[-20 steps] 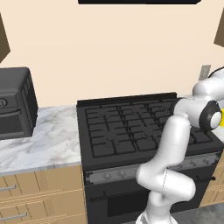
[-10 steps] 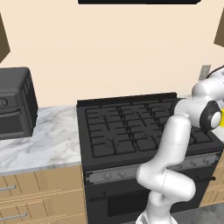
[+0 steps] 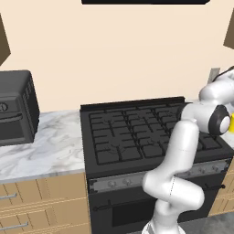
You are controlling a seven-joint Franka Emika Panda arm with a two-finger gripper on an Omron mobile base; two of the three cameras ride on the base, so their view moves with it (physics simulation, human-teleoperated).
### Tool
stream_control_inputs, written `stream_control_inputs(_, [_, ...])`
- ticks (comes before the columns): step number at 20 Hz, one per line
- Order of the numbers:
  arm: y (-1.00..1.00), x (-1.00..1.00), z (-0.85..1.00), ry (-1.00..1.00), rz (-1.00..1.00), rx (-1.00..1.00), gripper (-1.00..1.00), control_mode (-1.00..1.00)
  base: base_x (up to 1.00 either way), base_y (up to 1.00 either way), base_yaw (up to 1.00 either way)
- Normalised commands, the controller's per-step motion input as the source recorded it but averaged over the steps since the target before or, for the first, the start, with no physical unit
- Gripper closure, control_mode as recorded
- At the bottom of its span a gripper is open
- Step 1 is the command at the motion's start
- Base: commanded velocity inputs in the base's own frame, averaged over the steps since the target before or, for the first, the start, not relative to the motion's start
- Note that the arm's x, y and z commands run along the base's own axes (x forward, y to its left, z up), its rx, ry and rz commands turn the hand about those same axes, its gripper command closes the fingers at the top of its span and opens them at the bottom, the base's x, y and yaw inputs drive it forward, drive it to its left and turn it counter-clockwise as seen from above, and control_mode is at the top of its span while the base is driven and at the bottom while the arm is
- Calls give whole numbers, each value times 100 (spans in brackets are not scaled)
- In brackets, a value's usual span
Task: Pick the cup and bowl from the counter and place them on the counter next to the sink.
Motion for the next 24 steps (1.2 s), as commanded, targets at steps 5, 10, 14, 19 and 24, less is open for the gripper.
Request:
stream_control_inputs(5, [0,25,-14,7,0,0,-100,-100,0,0,0])
stream_control_inputs(10, [0,29,-9,0,0,0,-100,-100,0,0,0])
stream_control_inputs(14, [-1,19,0,0,0,0,-100,-100,0,0,0])
stream_control_inputs(19, [-10,16,0,0,0,0,-100,-100,0,0,0])
stream_control_inputs(24, [-11,12,0,3,0,0,-100,-100,0,0,0])
